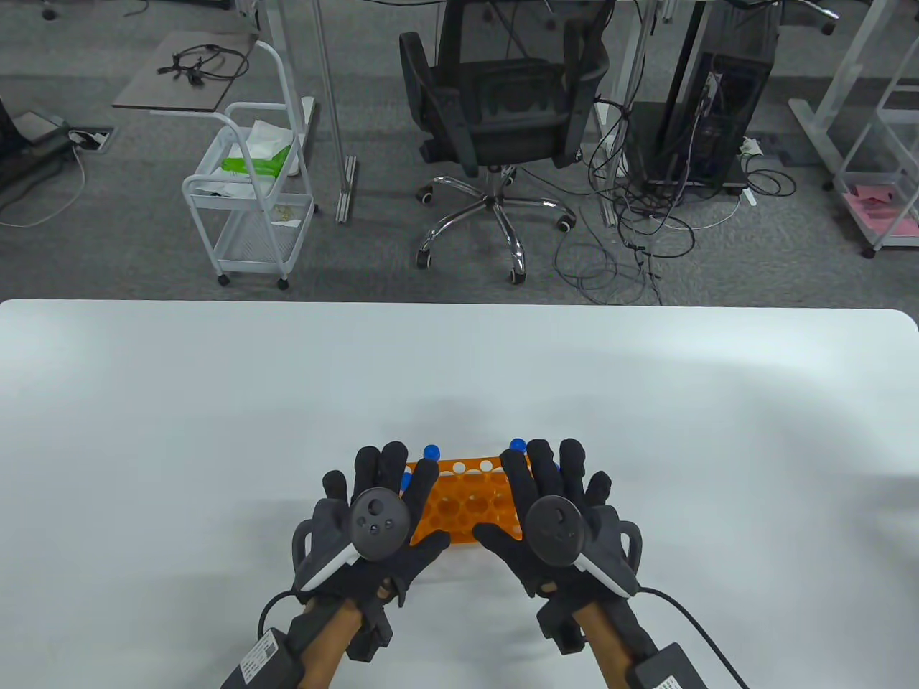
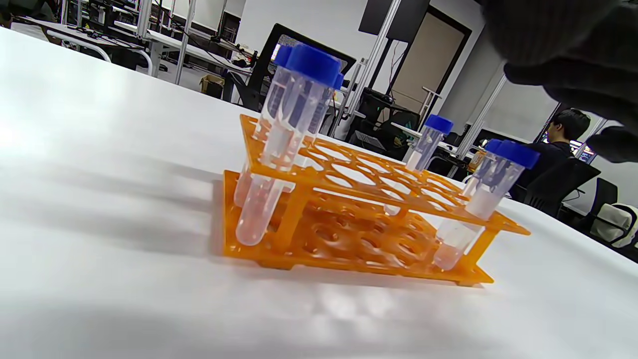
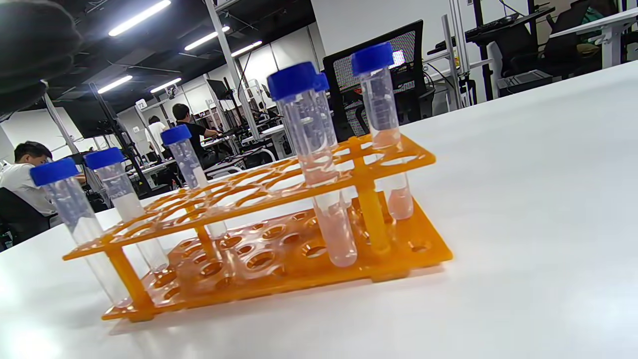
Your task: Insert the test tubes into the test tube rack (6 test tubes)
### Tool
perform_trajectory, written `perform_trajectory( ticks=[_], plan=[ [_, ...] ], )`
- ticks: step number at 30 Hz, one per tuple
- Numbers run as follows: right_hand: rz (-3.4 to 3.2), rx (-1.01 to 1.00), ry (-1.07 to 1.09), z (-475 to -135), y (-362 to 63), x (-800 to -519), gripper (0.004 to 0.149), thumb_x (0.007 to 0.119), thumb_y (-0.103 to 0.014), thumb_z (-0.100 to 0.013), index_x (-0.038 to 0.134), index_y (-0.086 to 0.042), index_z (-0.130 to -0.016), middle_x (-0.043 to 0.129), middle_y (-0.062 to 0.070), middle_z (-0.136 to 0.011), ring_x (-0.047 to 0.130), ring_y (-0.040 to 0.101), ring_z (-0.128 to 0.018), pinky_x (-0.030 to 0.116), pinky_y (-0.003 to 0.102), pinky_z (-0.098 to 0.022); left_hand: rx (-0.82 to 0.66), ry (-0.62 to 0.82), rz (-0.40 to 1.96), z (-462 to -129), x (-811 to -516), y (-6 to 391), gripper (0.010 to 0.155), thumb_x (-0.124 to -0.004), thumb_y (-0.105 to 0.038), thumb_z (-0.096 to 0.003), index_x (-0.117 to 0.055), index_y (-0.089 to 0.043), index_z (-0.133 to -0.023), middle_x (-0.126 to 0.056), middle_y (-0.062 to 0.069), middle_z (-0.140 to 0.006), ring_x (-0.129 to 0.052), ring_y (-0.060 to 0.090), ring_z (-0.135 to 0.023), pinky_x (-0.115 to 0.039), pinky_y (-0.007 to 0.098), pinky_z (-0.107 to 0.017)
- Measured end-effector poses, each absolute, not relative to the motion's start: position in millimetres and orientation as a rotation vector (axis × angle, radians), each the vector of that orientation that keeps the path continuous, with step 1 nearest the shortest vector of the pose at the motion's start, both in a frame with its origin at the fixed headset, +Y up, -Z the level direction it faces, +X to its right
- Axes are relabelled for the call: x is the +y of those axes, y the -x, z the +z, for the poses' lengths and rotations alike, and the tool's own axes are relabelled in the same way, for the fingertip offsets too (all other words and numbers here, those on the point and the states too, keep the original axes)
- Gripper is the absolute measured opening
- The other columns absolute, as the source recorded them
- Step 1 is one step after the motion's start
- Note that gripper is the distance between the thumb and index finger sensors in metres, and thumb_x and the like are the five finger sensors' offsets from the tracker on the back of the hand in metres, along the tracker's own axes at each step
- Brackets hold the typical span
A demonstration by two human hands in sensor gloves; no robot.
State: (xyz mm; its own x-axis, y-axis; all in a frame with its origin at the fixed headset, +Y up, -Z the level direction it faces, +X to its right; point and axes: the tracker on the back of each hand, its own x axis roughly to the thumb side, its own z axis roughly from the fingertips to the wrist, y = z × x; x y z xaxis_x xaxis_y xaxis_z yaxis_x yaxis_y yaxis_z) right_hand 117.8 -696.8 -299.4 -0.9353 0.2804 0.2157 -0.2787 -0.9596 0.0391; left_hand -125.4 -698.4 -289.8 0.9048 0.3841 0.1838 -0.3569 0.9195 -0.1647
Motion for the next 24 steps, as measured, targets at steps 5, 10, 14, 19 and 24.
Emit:
perform_trajectory(
  ticks=[5,10,14,19,24],
  plan=[
    [2.838,0.075,-0.329,-299.2,-117.4,-696.9,0.095,0.045,-0.086,-0.034,0.012,-0.039,-0.109,0.011,0.003,-0.12,0.001,0.044,-0.107,0.022,0.076,-0.067,-0.234,0.137,0.373,-288.0,-698.7,121.3,0.08,-0.067,-0.066,-0.0425,-0.015,-0.052,-0.102,0.007,-0.006,-0.113,0.008,0.024,-0.105,-0.001,0.063,-0.07],
    [2.844,0.098,-0.342,-298.6,-116.0,-697.5,0.095,0.045,-0.086,-0.034,0.011,-0.039,-0.109,0.008,0.003,-0.12,-0.001,0.044,-0.106,0.021,0.076,-0.066,-0.245,0.144,0.374,-287.3,-698.7,118.1,0.08,-0.067,-0.066,-0.0427,-0.014,-0.051,-0.102,0.007,-0.006,-0.113,0.008,0.024,-0.105,-0.001,0.063,-0.07],
    [2.844,0.107,-0.348,-298.2,-115.4,-697.3,0.095,0.045,-0.086,-0.034,0.01,-0.039,-0.109,0.008,0.003,-0.12,-0.001,0.044,-0.106,0.02,0.076,-0.066,-0.239,0.146,0.389,-287.9,-699.0,120.4,0.08,-0.067,-0.066,-0.0427,-0.014,-0.052,-0.102,0.007,-0.006,-0.113,0.008,0.024,-0.104,-0.001,0.063,-0.07],
    [2.844,0.109,-0.349,-298.2,-115.4,-697.4,0.095,0.045,-0.086,-0.034,0.01,-0.039,-0.109,0.007,0.003,-0.12,-0.001,0.044,-0.106,0.02,0.076,-0.066,-0.23,0.149,0.395,-288.6,-699.3,122.2,0.08,-0.067,-0.066,-0.0426,-0.015,-0.052,-0.102,0.007,-0.006,-0.113,0.008,0.024,-0.105,-0.001,0.063,-0.07],
    [2.842,0.115,-0.347,-298.2,-115.5,-697.5,0.095,0.045,-0.086,-0.034,0.009,-0.039,-0.108,0.007,0.003,-0.12,-0.001,0.044,-0.106,0.02,0.076,-0.066,-0.224,0.152,0.399,-288.4,-698.7,123.1,0.08,-0.067,-0.066,-0.0426,-0.015,-0.051,-0.102,0.007,-0.006,-0.113,0.008,0.024,-0.104,0.0,0.063,-0.069]
  ],
)
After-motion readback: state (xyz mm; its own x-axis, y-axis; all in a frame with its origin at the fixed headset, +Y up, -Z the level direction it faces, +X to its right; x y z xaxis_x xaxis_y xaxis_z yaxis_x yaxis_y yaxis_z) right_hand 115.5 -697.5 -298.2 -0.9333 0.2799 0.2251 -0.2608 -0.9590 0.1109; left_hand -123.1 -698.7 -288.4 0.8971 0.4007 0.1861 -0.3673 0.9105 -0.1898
